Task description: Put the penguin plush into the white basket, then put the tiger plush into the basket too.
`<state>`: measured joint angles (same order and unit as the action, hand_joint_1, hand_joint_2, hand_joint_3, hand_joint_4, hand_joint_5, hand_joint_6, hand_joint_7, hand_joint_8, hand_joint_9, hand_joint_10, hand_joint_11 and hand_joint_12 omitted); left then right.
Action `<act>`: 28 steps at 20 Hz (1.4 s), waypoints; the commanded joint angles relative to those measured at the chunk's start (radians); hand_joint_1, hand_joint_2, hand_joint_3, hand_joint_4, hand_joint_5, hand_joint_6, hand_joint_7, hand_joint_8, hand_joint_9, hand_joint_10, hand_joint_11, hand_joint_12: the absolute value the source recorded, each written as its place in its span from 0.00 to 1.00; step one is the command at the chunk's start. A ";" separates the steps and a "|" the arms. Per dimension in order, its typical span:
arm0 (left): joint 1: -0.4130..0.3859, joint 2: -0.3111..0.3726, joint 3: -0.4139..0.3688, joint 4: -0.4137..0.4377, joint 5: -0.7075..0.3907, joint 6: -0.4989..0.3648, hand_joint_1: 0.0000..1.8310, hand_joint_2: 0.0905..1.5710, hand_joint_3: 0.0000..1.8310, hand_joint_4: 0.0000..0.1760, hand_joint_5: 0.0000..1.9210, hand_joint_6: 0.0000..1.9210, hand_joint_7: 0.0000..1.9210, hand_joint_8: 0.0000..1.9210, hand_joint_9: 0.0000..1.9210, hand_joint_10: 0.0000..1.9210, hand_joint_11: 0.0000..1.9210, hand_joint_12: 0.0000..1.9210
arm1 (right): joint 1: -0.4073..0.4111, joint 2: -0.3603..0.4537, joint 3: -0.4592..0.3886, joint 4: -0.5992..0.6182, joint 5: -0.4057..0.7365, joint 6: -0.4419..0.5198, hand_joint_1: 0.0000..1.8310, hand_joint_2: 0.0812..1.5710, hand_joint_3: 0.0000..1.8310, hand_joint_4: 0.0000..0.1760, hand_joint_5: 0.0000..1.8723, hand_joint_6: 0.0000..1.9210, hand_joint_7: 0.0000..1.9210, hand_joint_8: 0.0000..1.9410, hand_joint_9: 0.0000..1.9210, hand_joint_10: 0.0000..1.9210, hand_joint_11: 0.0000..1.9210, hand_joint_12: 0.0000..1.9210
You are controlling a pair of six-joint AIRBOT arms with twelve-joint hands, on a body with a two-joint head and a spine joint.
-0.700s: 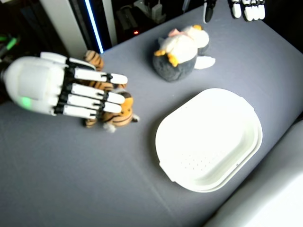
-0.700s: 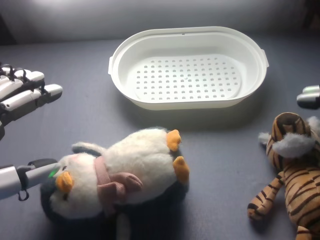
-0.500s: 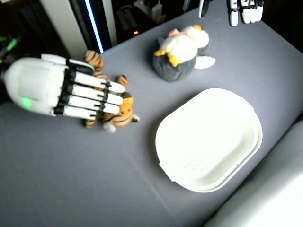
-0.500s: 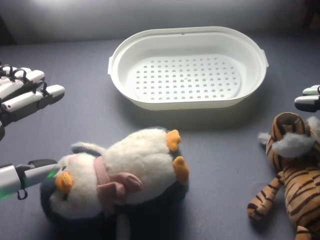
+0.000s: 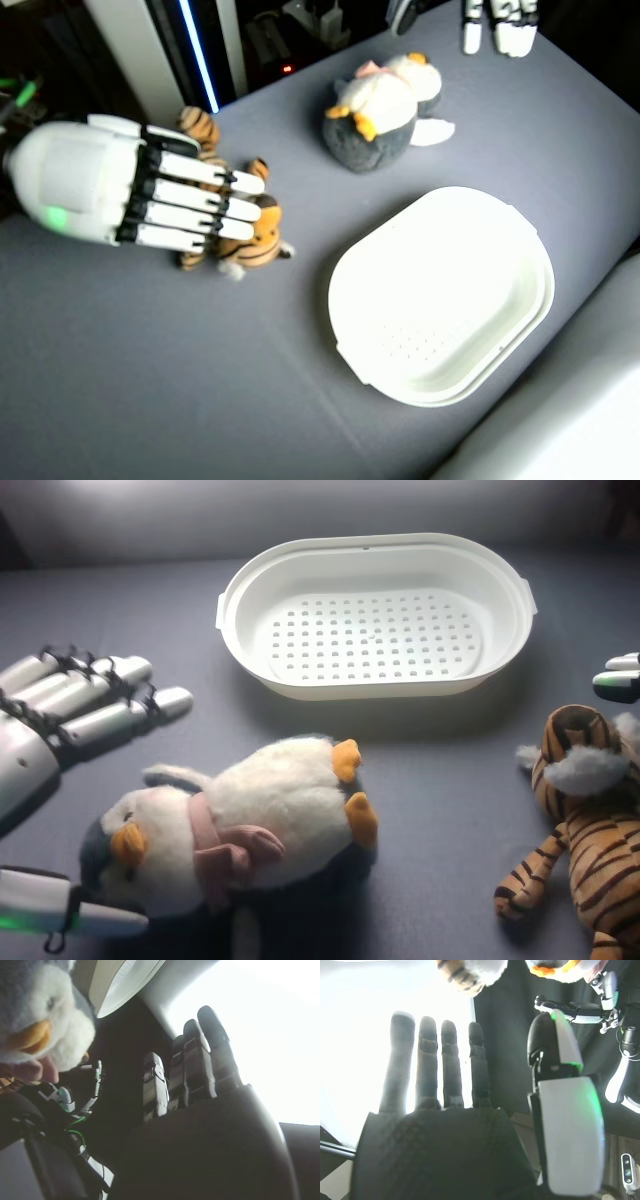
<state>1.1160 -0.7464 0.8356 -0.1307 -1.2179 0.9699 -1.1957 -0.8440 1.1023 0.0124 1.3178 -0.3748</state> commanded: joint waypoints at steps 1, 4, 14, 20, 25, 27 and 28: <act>-0.025 -0.008 0.007 0.019 -0.043 -0.003 0.33 0.41 0.00 1.00 0.10 0.00 0.05 0.00 0.07 0.00 0.00 0.40 | 0.001 0.001 0.005 0.027 0.119 0.009 0.41 0.72 0.00 0.13 0.22 0.00 0.17 0.00 0.19 0.00 0.17 0.07; -0.111 -0.056 0.042 0.092 0.114 -0.002 0.36 0.43 0.00 1.00 0.10 0.00 0.04 0.00 0.04 0.01 0.00 0.30 | 0.001 0.001 0.005 0.026 0.119 0.009 0.40 0.73 0.00 0.00 0.23 0.00 0.18 0.00 0.19 0.00 0.18 0.06; -0.187 -0.143 0.073 -0.035 0.297 0.279 0.69 0.70 0.00 0.00 0.52 0.38 0.48 0.68 0.51 0.57 0.47 0.71 | -0.003 -0.001 0.006 0.027 0.119 0.010 0.43 0.73 0.00 0.22 0.23 0.00 0.19 0.00 0.20 0.00 0.16 0.05; -0.206 -0.105 0.077 -0.057 0.147 0.236 0.68 0.73 0.00 0.00 0.54 0.36 0.39 0.80 0.50 0.71 0.52 0.85 | -0.003 -0.004 0.008 0.032 0.119 0.011 0.45 0.75 0.00 0.19 0.24 0.00 0.19 0.00 0.20 0.00 0.15 0.04; -0.318 -0.081 0.112 -0.008 0.061 0.188 0.75 0.71 0.00 0.00 0.52 0.42 0.43 0.65 0.44 0.71 0.35 0.72 | -0.003 -0.008 0.013 0.034 0.119 0.015 0.44 0.75 0.00 0.08 0.25 0.00 0.21 0.00 0.21 0.00 0.18 0.05; -0.418 -0.110 0.160 0.006 0.097 0.189 0.75 0.69 0.00 0.00 0.52 0.46 0.46 0.57 0.48 0.63 0.38 0.69 | -0.003 -0.010 0.015 0.034 0.119 0.017 0.45 0.75 0.00 0.07 0.25 0.00 0.21 0.00 0.21 0.00 0.18 0.05; -0.450 -0.123 0.181 0.006 0.114 0.189 0.75 0.68 0.00 0.00 0.52 0.47 0.49 0.53 0.50 0.61 0.40 0.69 | -0.003 -0.010 0.015 0.034 0.119 0.017 0.44 0.75 0.00 0.06 0.26 0.00 0.21 0.00 0.21 0.00 0.18 0.05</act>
<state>0.6506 -0.8825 1.0267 -0.1200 -0.9939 1.1576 -1.2018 -0.8555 1.1122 0.0177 1.3182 -0.3672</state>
